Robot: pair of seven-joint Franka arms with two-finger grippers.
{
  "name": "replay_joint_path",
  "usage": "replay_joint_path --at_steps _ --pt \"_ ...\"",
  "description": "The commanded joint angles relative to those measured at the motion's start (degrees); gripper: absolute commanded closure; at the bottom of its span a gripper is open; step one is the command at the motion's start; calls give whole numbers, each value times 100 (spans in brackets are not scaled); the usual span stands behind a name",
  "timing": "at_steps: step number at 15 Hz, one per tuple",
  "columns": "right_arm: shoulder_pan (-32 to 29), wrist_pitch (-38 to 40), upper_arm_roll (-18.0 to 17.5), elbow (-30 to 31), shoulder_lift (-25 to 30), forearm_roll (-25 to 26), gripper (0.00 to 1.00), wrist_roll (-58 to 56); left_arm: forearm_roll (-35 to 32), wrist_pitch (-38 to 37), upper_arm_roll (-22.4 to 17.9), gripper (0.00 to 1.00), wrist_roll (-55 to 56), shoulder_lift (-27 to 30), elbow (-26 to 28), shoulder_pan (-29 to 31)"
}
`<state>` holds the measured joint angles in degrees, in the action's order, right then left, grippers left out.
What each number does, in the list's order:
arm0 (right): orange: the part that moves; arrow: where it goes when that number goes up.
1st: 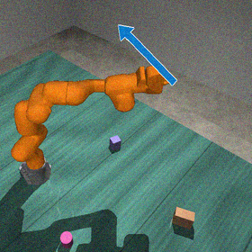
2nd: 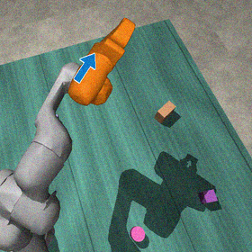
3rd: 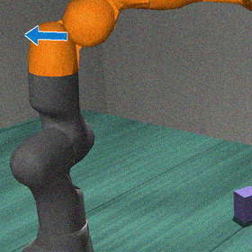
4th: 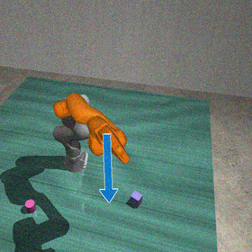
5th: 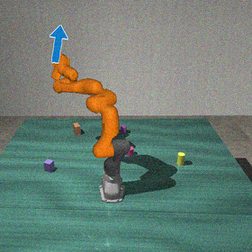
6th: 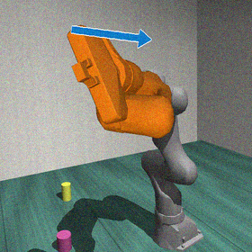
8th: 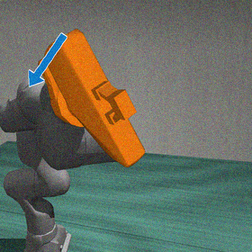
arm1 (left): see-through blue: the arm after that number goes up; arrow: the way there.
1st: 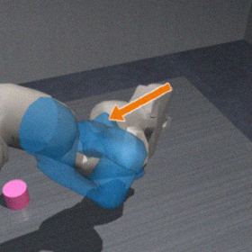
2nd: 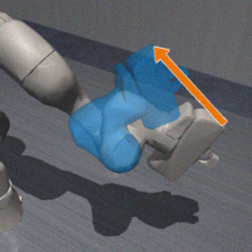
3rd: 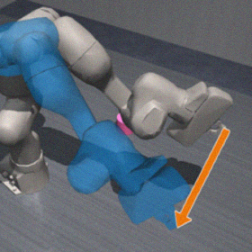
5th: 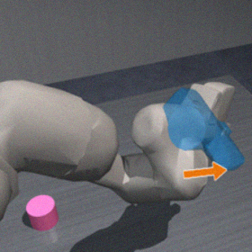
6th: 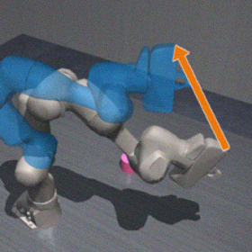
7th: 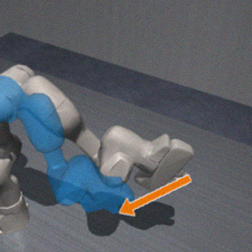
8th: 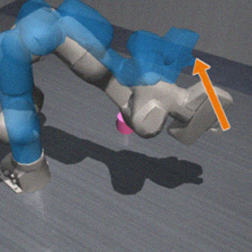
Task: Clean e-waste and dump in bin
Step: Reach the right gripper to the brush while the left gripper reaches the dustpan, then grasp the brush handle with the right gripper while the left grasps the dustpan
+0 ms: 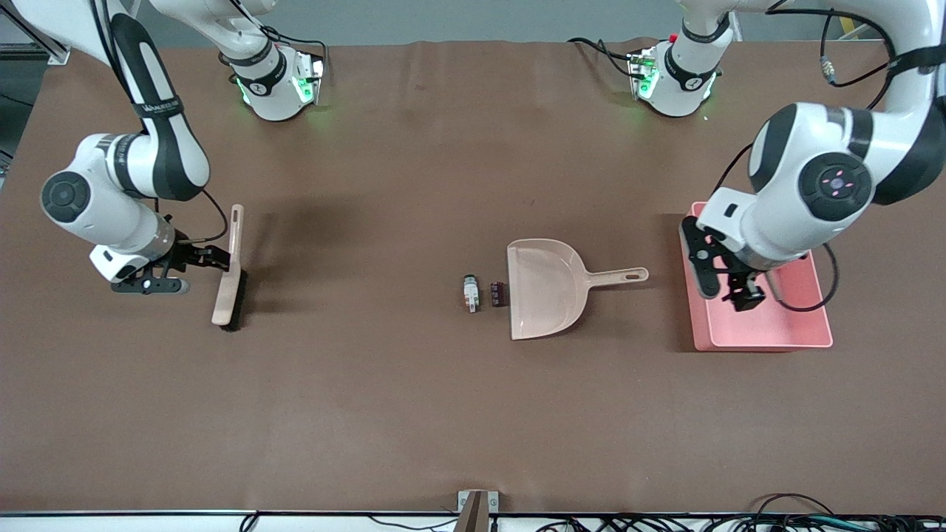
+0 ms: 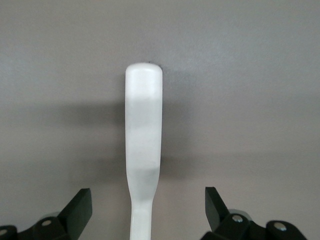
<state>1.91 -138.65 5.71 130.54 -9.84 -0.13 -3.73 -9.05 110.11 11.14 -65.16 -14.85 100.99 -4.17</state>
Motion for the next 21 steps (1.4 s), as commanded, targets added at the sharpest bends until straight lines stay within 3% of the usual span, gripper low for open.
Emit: replay_joint_path --at_steps 1,5,12,14,18,21 --pt "-24 -451 -44 340 89 -93 0 56 -79 422 203 0 -6 -62 305 -49" --pt "28 -1110 -53 586 -184 -102 0 65 -79 1178 248 0 372 -211 859 -66" --pt "90 -1384 -61 595 -518 -102 2 74 -123 1943 274 0 767 -185 1598 -330" --pt "90 -1384 -53 587 -545 -102 15 74 -193 2172 274 0 882 -185 1765 -383" --pt "107 -1366 -53 587 -554 -102 55 65 -272 2296 283 0 1049 -211 1845 -462" --pt "142 -1331 -53 569 -554 -102 69 65 -333 2567 274 0 1067 -395 1863 -488"
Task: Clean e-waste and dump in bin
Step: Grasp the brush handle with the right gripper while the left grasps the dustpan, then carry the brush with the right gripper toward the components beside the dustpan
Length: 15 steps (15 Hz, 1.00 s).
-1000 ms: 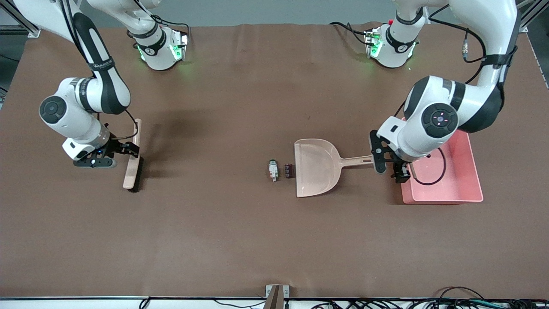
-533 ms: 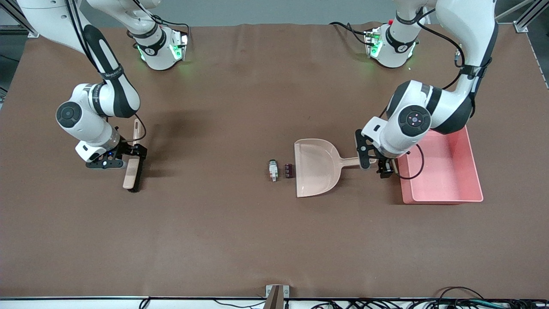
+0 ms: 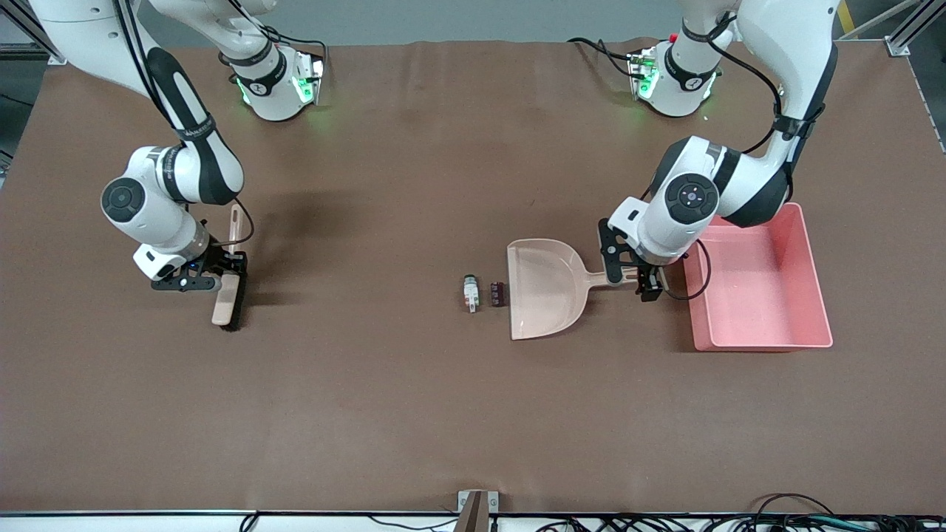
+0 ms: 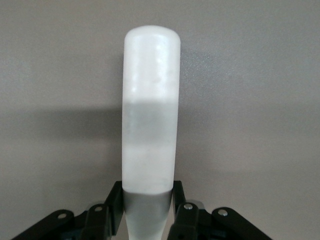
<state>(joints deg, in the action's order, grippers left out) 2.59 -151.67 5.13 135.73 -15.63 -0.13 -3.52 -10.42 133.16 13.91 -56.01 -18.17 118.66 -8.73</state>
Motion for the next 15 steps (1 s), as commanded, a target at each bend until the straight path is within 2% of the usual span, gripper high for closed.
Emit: replay_joint_path --at_steps 1,4,6,9,11,15 --pt "84 -12 6 33 25 -101 75 44 -258 367 -2 0 204 -160 96 -41" --pt "224 75 6 -46 60 -101 90 44 -688 474 7 0 633 -353 61 -172" --pt "356 539 -3 -308 139 -101 96 79 -838 474 7 0 923 -442 8 -251" --pt "619 1340 -47 -801 165 -188 97 219 -839 465 7 0 1012 -573 -159 -401" --pt "943 1569 -56 -977 157 -425 97 508 -847 465 7 0 1135 -583 -212 -497" --pt "1743 1720 -56 -1267 95 -540 97 1658 -848 465 7 0 1215 -723 -352 -568"
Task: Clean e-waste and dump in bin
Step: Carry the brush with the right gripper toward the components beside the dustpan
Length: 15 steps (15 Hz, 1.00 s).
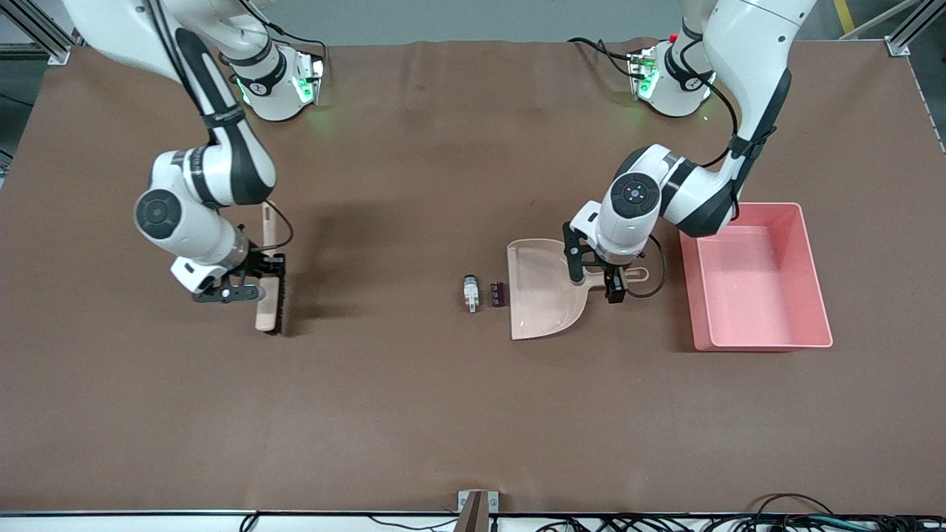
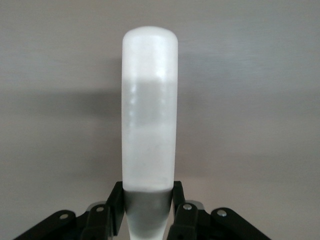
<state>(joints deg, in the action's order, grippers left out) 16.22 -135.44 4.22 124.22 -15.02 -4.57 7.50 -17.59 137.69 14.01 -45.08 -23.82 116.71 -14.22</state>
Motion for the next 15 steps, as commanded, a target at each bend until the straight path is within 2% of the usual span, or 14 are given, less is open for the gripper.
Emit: replay_joint_path --at_steps 1,4,9,10,15 --pt "565 97 35 -187 17 -105 98 794 -130 12 -4 0 122 -167 -166 -19" --pt "1119 97 35 -485 -228 -140 98 1260 -139 12 -4 0 113 -175 -192 -19" --pt "1857 53 44 -986 -712 -869 99 2017 -157 3 -4 30 104 -175 -192 -11" --pt "1989 44 44 -1118 -817 -913 99 2149 -157 3 -4 33 113 -175 -192 -11" --pt "2639 -306 53 -1664 -1423 -905 99 2746 -157 3 -4 36 131 -237 -192 -19"
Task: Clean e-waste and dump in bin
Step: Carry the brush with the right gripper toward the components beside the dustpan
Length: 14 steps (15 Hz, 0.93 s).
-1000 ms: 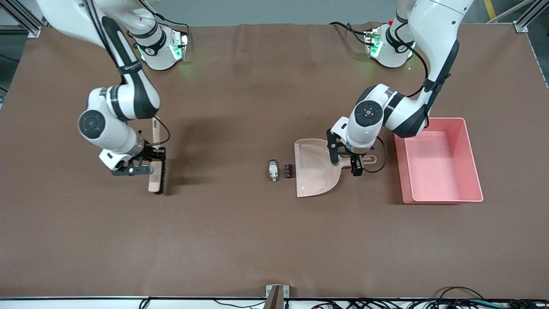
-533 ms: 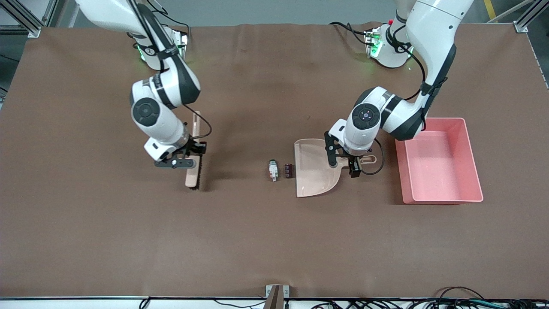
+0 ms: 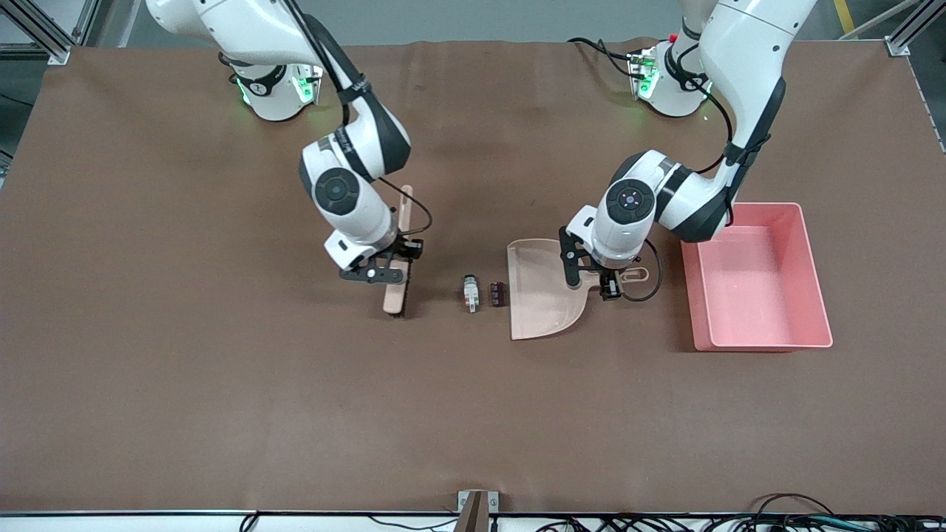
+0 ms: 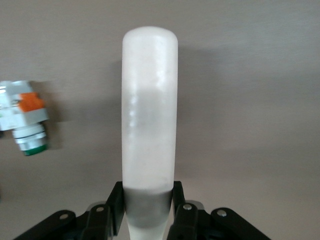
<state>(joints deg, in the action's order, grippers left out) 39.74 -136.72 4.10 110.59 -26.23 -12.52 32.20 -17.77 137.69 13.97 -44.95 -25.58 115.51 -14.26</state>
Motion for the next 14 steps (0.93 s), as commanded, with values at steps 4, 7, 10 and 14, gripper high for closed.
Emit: replay_joint_path --at_steps 4,7,10,14 --pt "464 -724 56 -354 -567 -128 99 435 -139 -5 9 48 319 -88 -64 -16" --pt "595 -725 47 -695 -829 -128 99 681 -139 -5 1 57 329 -88 -72 -130" --pt "666 -716 38 -960 -971 -241 99 673 -139 -5 1 63 320 -97 -72 -130" --pt "622 -725 -190 -1179 -1120 -295 99 612 -147 -5 1 71 302 -114 -72 -121"
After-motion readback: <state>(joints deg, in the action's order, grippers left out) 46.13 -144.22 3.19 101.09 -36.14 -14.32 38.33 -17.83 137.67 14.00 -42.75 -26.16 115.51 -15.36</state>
